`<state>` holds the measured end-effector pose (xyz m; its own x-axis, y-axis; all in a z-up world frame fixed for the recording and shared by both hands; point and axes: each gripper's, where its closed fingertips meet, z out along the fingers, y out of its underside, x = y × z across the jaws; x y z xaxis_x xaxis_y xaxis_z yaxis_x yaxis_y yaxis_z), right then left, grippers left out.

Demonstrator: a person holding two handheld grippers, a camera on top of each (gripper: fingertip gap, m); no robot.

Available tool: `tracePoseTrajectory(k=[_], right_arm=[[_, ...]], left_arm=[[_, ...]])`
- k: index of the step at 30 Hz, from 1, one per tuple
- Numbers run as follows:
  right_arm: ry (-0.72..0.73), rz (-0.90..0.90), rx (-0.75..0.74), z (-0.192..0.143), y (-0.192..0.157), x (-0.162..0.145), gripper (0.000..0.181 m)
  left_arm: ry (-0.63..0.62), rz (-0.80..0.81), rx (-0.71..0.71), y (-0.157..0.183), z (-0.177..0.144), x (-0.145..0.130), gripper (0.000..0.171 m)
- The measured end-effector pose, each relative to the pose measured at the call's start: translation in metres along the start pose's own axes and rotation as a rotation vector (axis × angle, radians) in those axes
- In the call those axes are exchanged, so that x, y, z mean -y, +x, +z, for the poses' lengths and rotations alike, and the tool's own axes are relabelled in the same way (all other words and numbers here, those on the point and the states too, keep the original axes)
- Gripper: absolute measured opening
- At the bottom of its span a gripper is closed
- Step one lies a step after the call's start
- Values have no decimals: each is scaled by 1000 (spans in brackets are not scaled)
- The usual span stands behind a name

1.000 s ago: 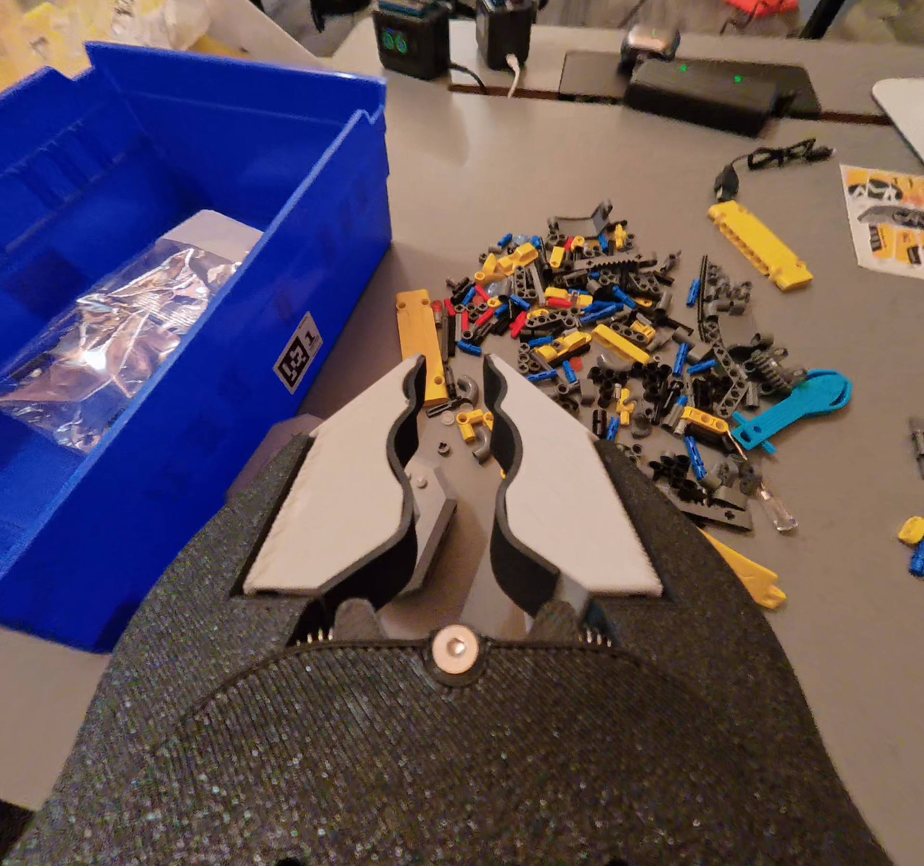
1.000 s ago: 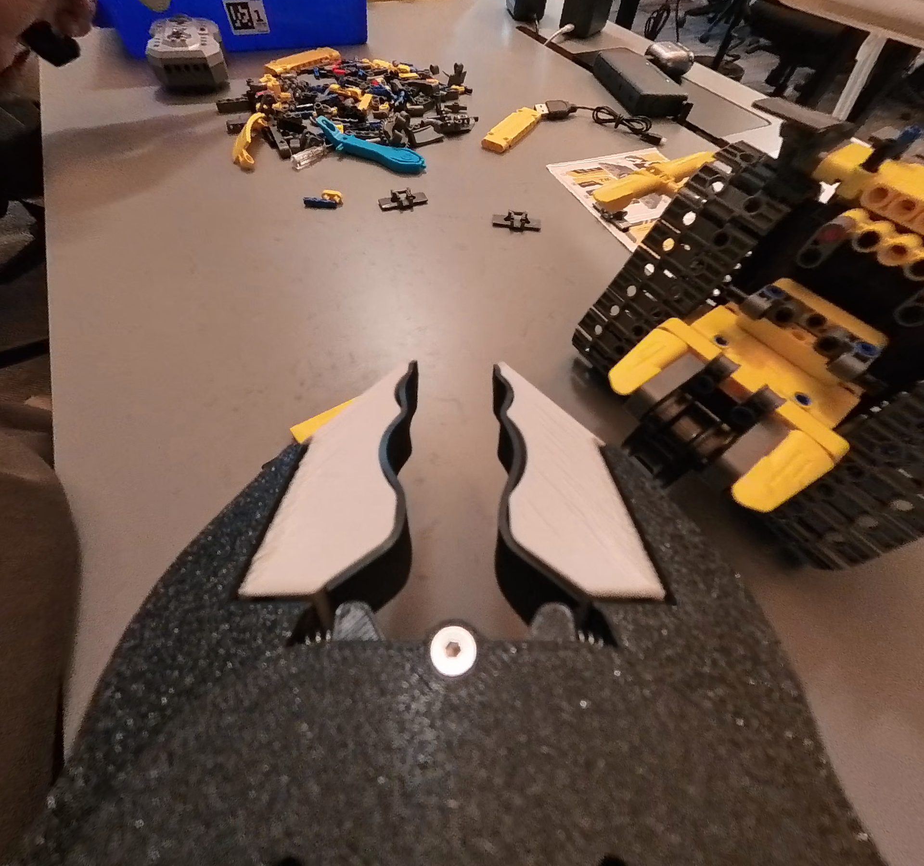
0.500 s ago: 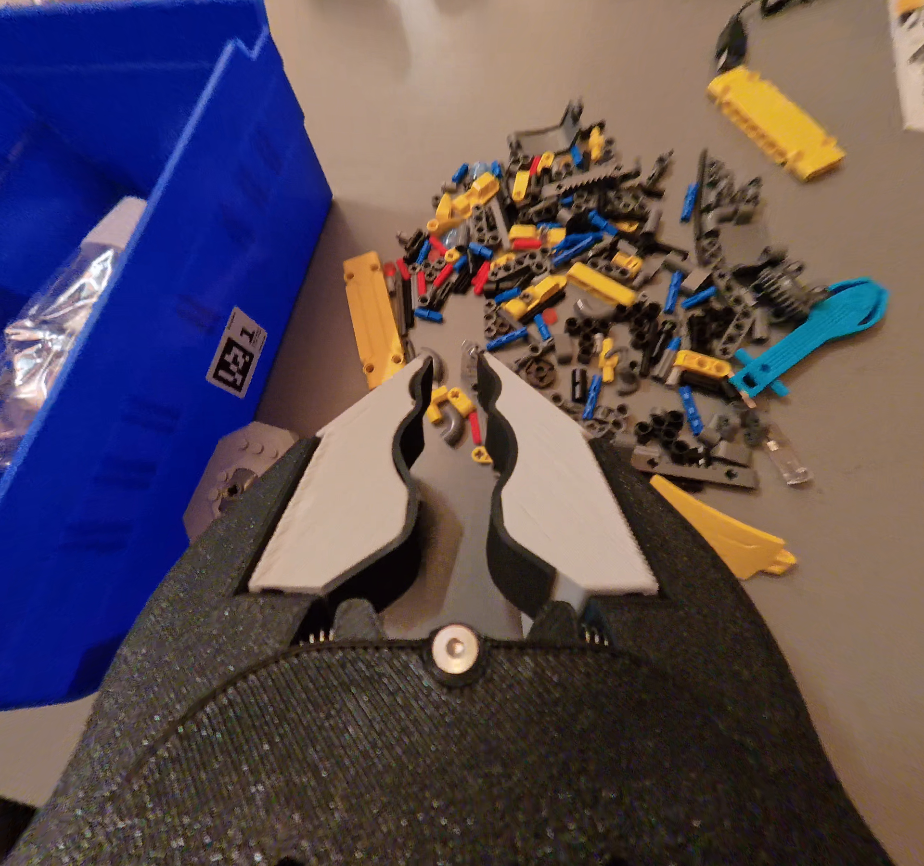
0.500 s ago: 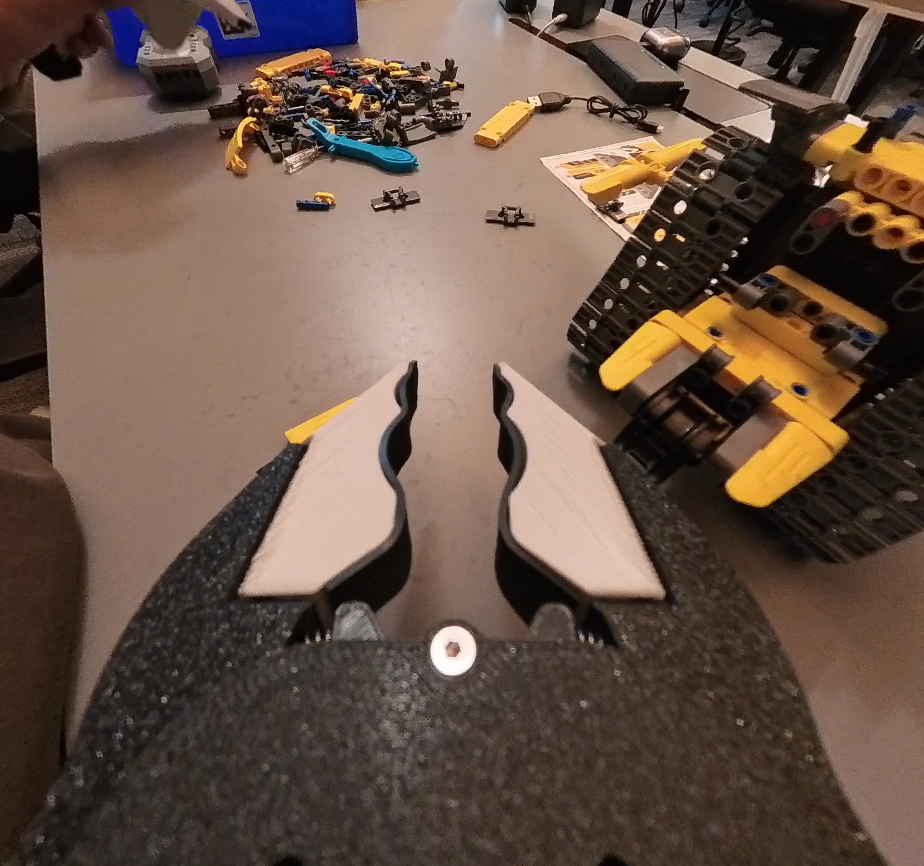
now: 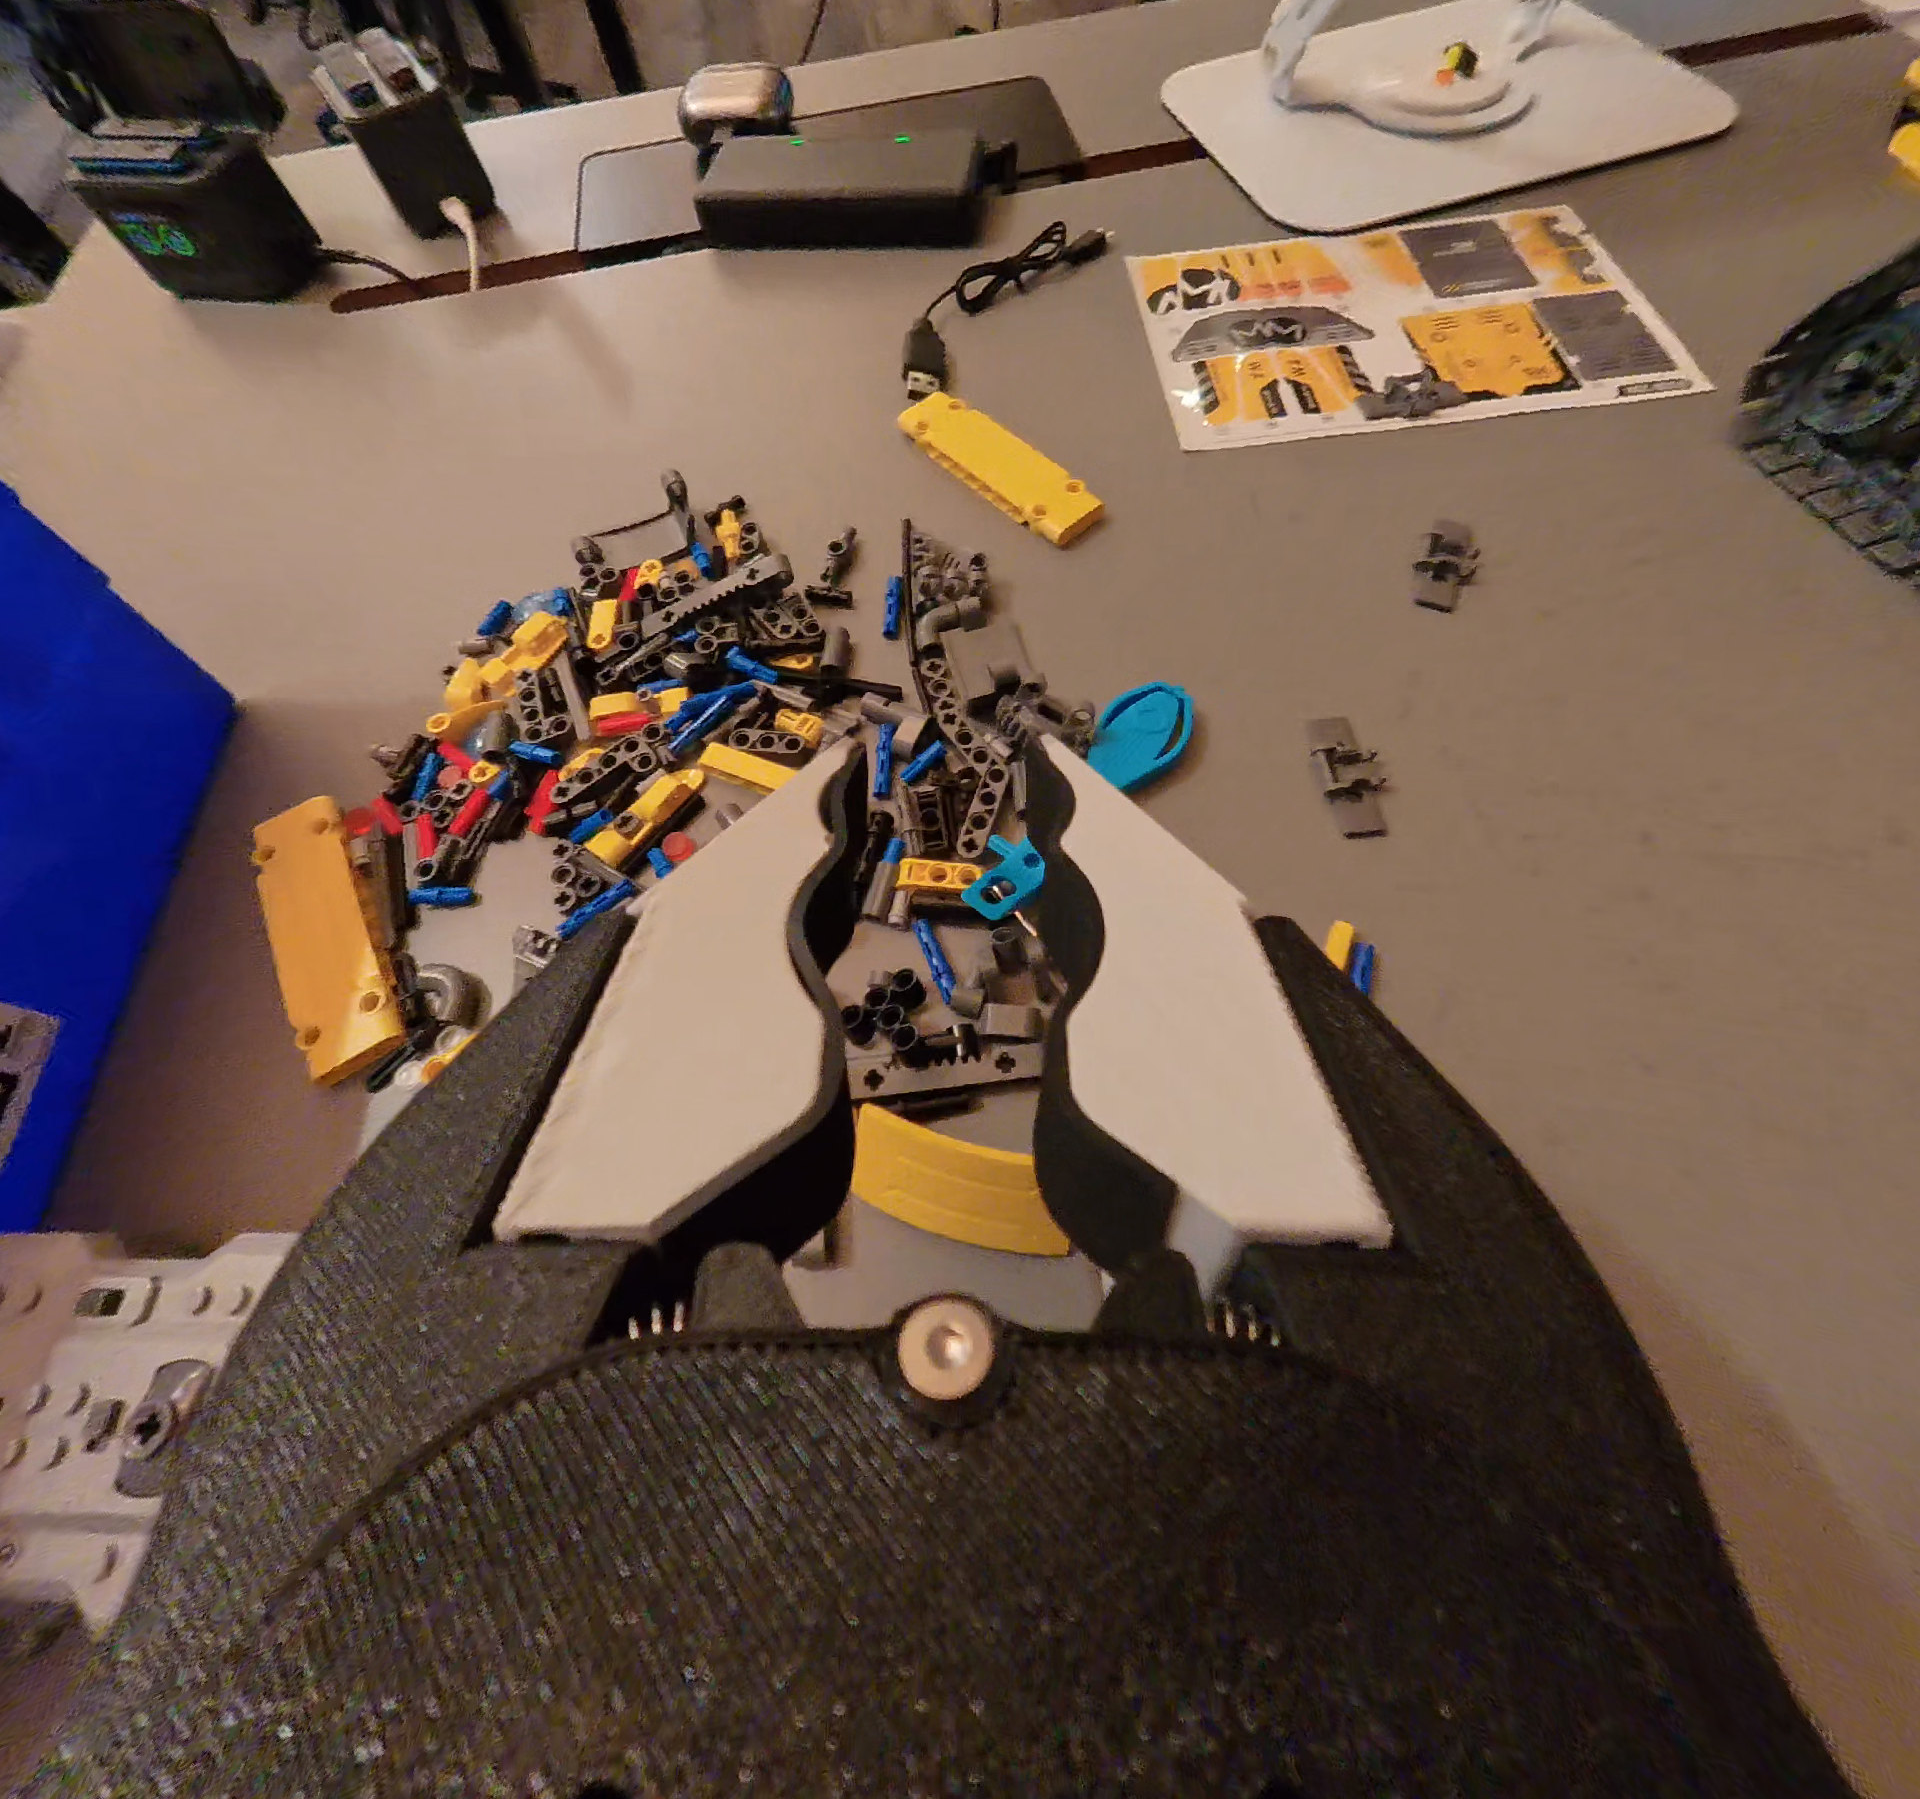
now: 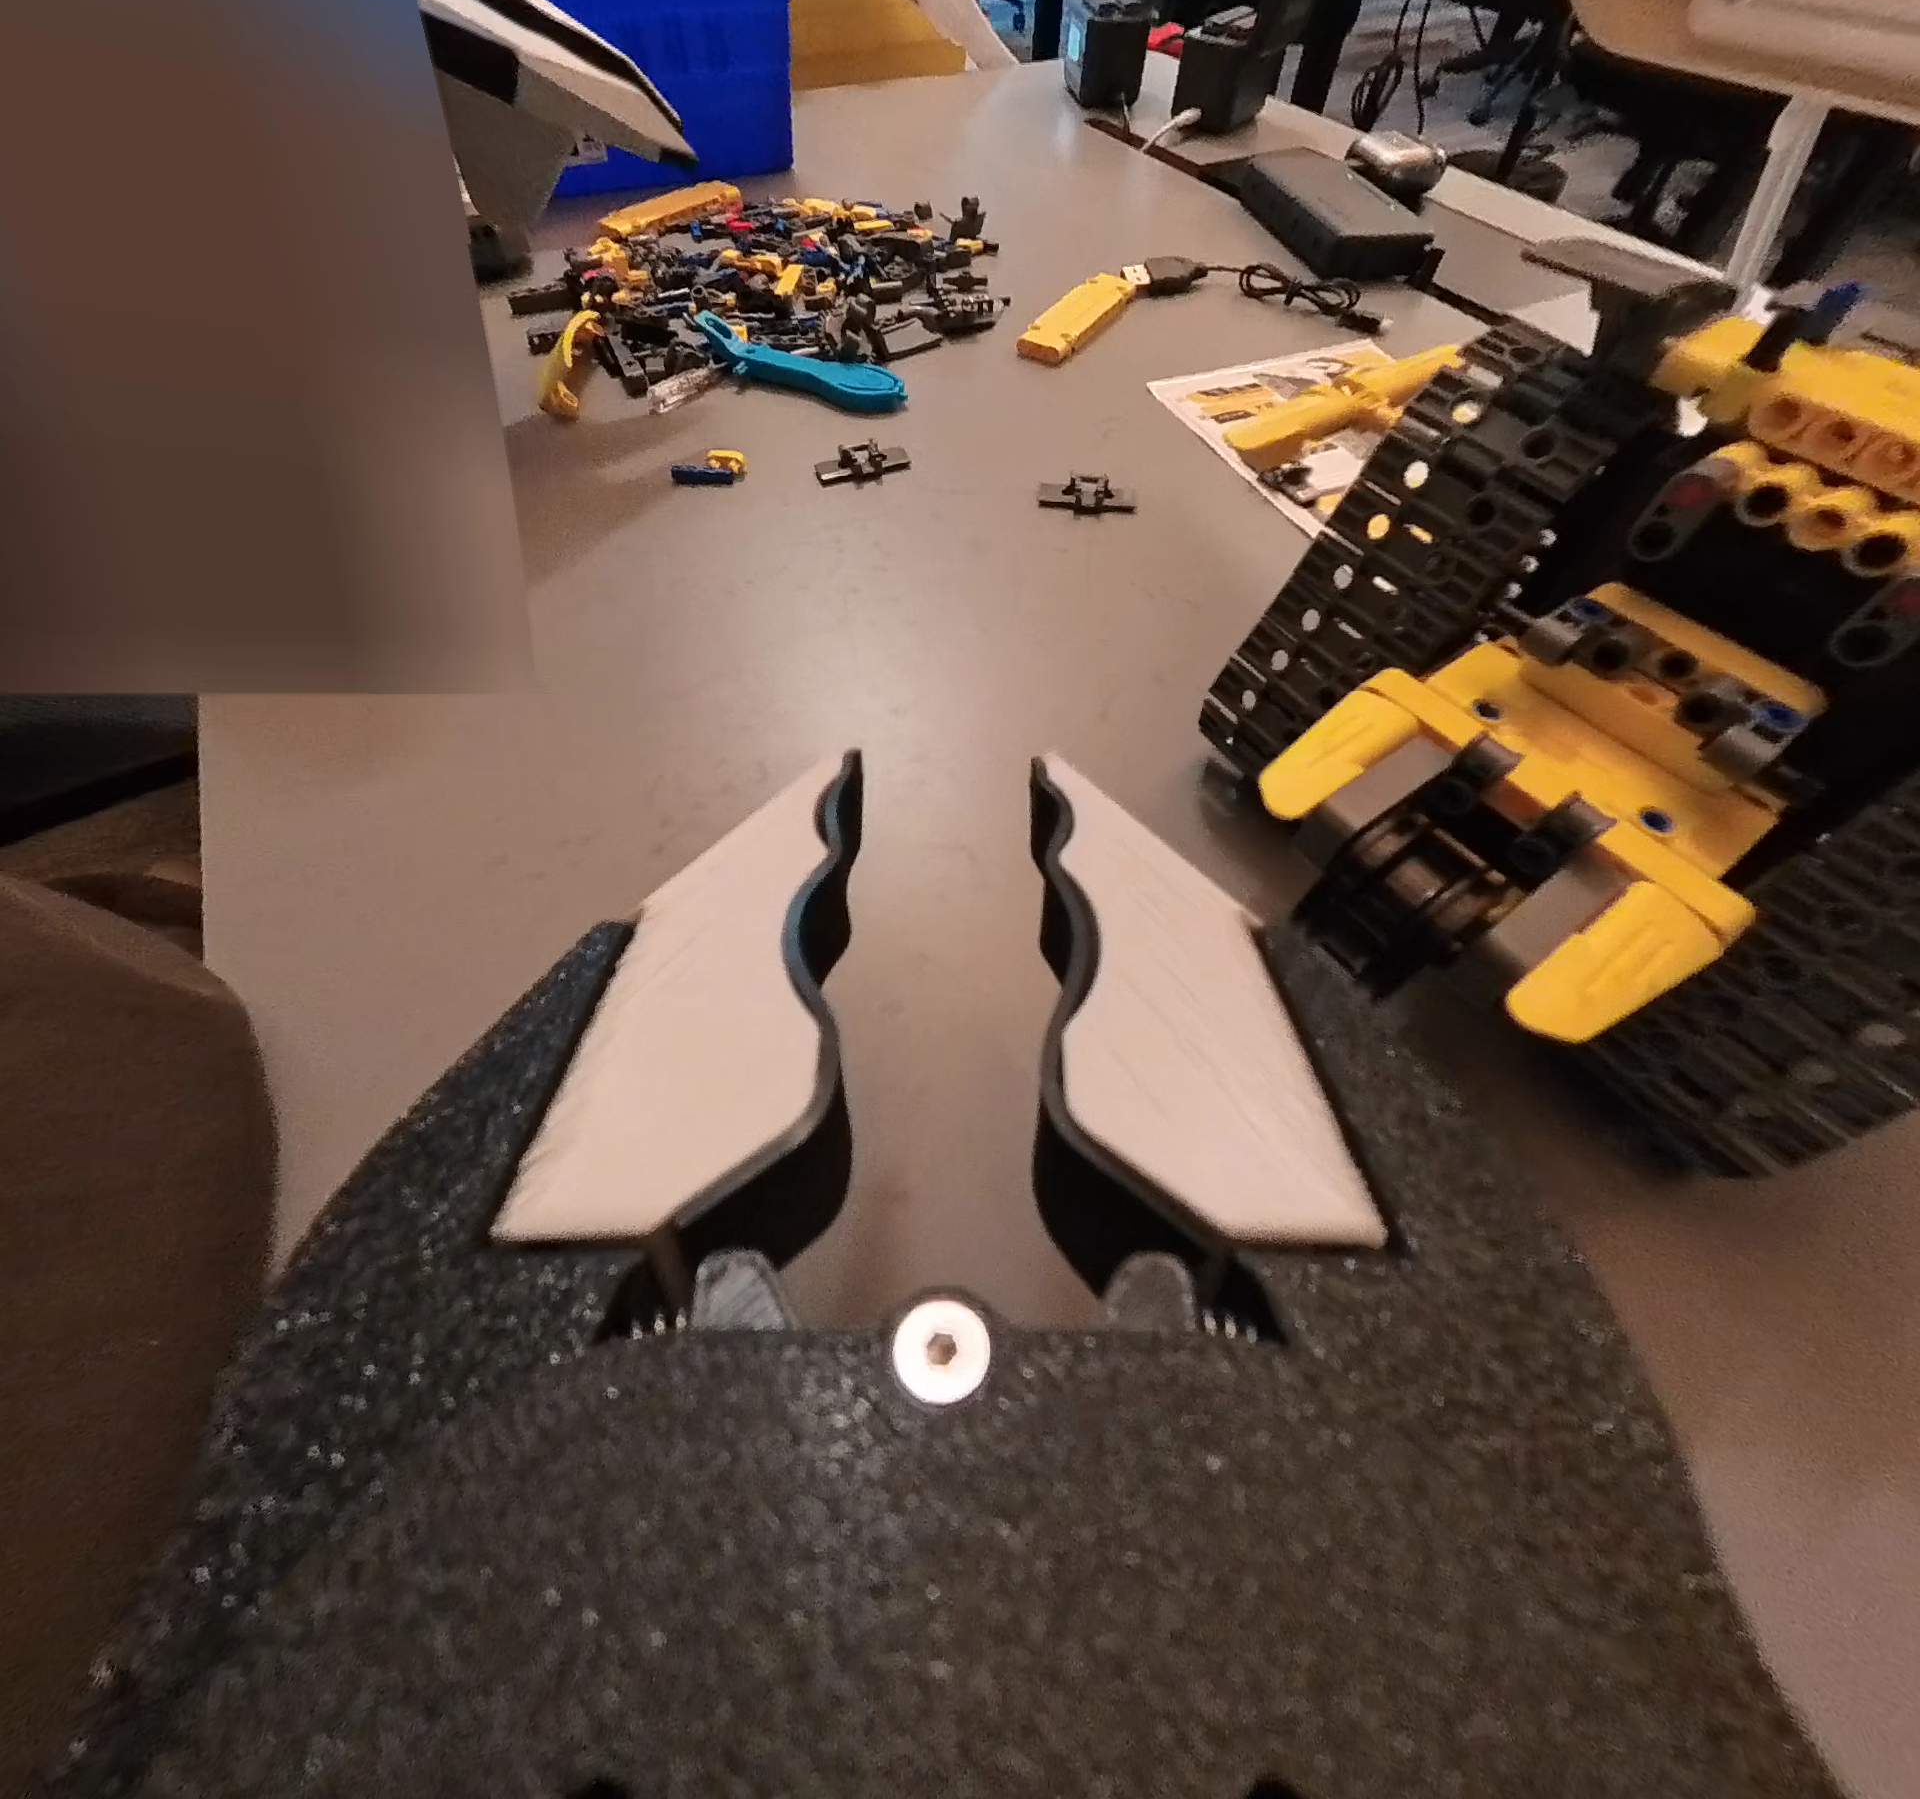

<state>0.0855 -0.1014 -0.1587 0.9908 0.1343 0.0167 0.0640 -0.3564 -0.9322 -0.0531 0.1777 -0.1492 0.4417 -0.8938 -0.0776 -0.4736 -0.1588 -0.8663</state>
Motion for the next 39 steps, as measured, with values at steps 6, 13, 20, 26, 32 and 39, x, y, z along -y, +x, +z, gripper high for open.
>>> tracePoseTrajectory(k=[6,13,20,26,32,39], right_arm=[[-9,26,-1,0,3,-3,32],[-30,13,-21,2,6,-6,32],[-34,9,-27,3,7,-6,33],[-35,8,-29,3,7,-6,32],[-37,6,-31,3,7,-7,32],[-40,4,-34,3,7,-7,33]], left_arm=[[-26,23,-29,10,7,-6,43],[-38,23,-8,1,9,-12,48],[-19,-30,-15,-10,2,-12,50],[-20,-37,6,-17,-2,-13,51],[1,-54,-21,-13,-7,-6,54],[36,-46,-90,9,-10,4,56]])
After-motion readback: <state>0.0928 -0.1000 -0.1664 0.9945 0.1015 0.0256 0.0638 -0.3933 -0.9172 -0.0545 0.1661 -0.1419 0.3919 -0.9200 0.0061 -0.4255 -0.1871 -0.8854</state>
